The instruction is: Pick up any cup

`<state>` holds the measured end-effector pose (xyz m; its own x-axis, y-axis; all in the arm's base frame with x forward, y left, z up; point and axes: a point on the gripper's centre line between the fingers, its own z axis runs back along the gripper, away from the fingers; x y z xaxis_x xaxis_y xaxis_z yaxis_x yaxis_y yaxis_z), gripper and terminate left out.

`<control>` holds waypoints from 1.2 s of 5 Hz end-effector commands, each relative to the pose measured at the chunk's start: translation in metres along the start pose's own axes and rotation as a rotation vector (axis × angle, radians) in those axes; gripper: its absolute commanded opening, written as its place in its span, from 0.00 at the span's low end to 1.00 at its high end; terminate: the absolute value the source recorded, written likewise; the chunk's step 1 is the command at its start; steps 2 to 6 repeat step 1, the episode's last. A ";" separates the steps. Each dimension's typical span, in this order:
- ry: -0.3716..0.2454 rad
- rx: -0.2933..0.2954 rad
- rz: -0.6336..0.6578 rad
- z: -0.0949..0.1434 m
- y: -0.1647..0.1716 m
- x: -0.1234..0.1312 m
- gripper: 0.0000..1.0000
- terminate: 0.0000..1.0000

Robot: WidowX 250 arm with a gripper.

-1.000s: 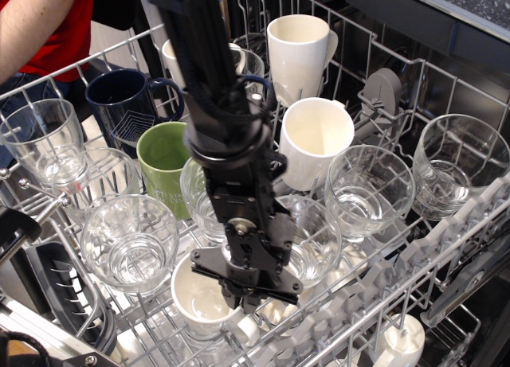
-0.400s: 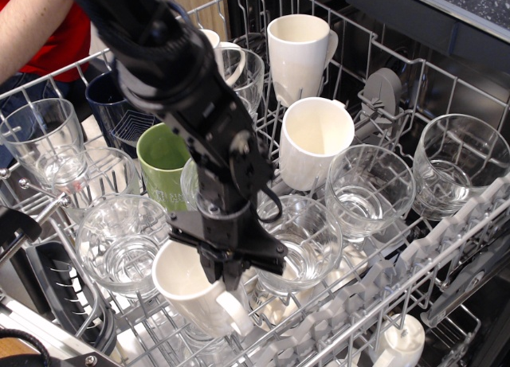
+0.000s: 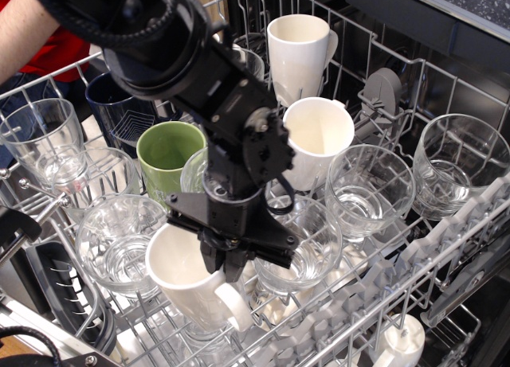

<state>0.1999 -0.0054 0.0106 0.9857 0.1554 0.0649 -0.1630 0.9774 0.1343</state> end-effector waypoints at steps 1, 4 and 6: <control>-0.066 0.076 -0.022 0.043 -0.002 0.009 0.00 1.00; -0.066 0.076 -0.022 0.043 -0.002 0.009 0.00 1.00; -0.066 0.076 -0.022 0.043 -0.002 0.009 0.00 1.00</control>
